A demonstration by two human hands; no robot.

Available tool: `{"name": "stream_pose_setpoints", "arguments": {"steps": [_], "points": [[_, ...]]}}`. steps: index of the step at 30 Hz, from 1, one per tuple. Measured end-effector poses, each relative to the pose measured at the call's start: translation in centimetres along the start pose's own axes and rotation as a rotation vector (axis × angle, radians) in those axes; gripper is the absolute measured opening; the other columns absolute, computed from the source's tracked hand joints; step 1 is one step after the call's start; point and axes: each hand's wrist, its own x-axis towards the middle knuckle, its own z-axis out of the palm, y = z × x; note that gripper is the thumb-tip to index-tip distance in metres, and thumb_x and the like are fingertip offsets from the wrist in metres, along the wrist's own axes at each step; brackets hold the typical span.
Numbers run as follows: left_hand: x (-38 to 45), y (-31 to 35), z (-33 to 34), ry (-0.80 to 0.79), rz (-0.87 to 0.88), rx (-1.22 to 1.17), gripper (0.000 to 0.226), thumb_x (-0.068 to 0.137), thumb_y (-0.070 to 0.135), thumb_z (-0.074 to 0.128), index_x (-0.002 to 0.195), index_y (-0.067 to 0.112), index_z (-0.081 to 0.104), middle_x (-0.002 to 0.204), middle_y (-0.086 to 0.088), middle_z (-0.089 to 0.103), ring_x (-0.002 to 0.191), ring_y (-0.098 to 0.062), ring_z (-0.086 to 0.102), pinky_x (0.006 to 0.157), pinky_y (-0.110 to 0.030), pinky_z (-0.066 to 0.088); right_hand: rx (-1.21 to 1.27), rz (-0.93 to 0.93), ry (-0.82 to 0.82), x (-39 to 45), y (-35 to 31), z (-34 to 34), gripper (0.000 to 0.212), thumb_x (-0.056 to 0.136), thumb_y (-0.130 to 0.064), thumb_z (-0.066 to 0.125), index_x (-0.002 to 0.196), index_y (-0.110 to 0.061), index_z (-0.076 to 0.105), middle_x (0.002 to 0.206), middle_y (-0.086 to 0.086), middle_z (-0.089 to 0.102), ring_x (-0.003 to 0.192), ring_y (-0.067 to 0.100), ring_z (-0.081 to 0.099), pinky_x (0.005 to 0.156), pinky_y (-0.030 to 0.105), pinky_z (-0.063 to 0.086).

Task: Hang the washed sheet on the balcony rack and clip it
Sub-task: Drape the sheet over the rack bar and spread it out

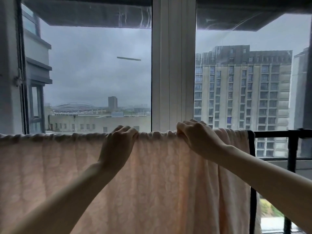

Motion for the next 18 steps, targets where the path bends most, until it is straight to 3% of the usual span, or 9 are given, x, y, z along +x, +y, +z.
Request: {"name": "stream_pose_setpoints", "arguments": {"steps": [4, 8, 12, 15, 18], "points": [[1.3, 1.8, 1.2, 0.013, -0.006, -0.081, 0.009, 0.093, 0.016, 0.058, 0.087, 0.014, 0.065, 0.086, -0.001, 0.067, 0.079, -0.024, 0.063, 0.065, -0.04, 0.054, 0.002, 0.058, 0.019, 0.8, -0.7, 0.2, 0.004, 0.094, -0.016, 0.057, 0.096, -0.017, 0.053, 0.086, -0.001, 0.064, 0.078, 0.015, 0.06, 0.083, 0.035, 0.048], [2.6, 2.1, 1.9, 0.026, -0.074, -0.088, 0.01, 0.095, 0.014, 0.055, 0.089, 0.014, 0.062, 0.089, -0.002, 0.067, 0.078, -0.025, 0.064, 0.063, -0.034, 0.049, 0.071, 0.222, 0.041, 1.8, 0.7, 0.2, 0.018, 0.087, -0.008, 0.064, 0.096, -0.015, 0.05, 0.086, 0.002, 0.063, 0.074, 0.017, 0.062, 0.075, 0.036, 0.054], [3.1, 0.6, 1.8, -0.008, -0.231, -0.053, 0.015, 0.097, 0.013, 0.051, 0.093, 0.014, 0.066, 0.094, -0.006, 0.071, 0.084, -0.026, 0.067, 0.064, -0.027, 0.039, 0.137, 0.303, -0.048, 1.5, 2.9, 0.2, 0.004, 0.093, -0.019, 0.058, 0.094, -0.016, 0.055, 0.083, 0.001, 0.064, 0.073, 0.016, 0.063, 0.071, 0.039, 0.057], [2.5, 0.9, 1.5, -0.049, -0.143, -0.125, 0.02, 0.097, 0.019, 0.049, 0.109, 0.019, 0.064, 0.104, -0.003, 0.072, 0.088, -0.022, 0.068, 0.072, -0.029, 0.051, 0.168, 0.243, -0.103, 0.7, 3.5, -0.3, 0.009, 0.093, -0.024, 0.057, 0.091, -0.016, 0.061, 0.084, 0.001, 0.066, 0.076, 0.014, 0.063, 0.072, 0.035, 0.056], [2.3, 2.4, 1.7, -0.113, -0.009, -0.176, 0.022, 0.097, 0.029, 0.049, 0.112, 0.024, 0.064, 0.109, 0.003, 0.07, 0.092, -0.018, 0.066, 0.076, -0.036, 0.055, 0.178, 0.223, -0.143, -0.1, 3.9, -1.3, 0.011, 0.094, -0.018, 0.054, 0.096, -0.014, 0.064, 0.094, 0.003, 0.068, 0.086, 0.014, 0.065, 0.077, 0.029, 0.055]]}}
